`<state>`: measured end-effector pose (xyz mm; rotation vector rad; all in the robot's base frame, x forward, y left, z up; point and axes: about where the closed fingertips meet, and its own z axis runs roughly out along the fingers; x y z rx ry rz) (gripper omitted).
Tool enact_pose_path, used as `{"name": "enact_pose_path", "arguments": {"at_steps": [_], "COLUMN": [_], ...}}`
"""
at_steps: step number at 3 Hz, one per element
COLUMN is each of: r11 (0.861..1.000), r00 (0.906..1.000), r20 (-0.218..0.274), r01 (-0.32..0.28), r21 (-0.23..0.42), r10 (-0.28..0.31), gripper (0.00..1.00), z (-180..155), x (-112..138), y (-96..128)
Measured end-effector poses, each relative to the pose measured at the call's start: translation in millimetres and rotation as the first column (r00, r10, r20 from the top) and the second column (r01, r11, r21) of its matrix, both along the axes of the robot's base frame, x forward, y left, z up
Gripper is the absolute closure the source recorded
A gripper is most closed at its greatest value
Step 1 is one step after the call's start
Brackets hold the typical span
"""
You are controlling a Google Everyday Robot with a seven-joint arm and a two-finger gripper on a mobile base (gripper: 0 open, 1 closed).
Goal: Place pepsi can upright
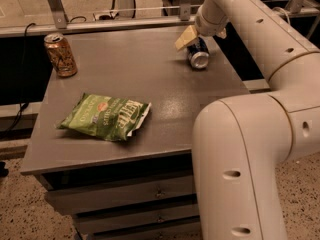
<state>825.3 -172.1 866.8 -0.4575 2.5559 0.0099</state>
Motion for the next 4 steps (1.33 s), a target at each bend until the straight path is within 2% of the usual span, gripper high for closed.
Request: {"name": "enact_pose_path", "arguments": {"at_steps": [1, 2, 3, 4], "r11": [1.0, 0.999, 0.998, 0.987], "r00": [0.9987, 0.9978, 0.9976, 0.9862], "r20": [-0.05, -0.067, -0.04, 0.038], "r01": [-0.002, -0.01, -0.058, -0.161], "r21": [-0.021, -0.031, -0.033, -0.003], "r10": [0.001, 0.008, 0.057, 0.161], "gripper": [0.25, 0.47, 0.72, 0.94], "z": [-10.4, -12.3, -1.4, 25.1], "x": [1.3, 2.2, 5.2, 3.1], "y": [6.5, 10.1, 17.1, 21.5]}}
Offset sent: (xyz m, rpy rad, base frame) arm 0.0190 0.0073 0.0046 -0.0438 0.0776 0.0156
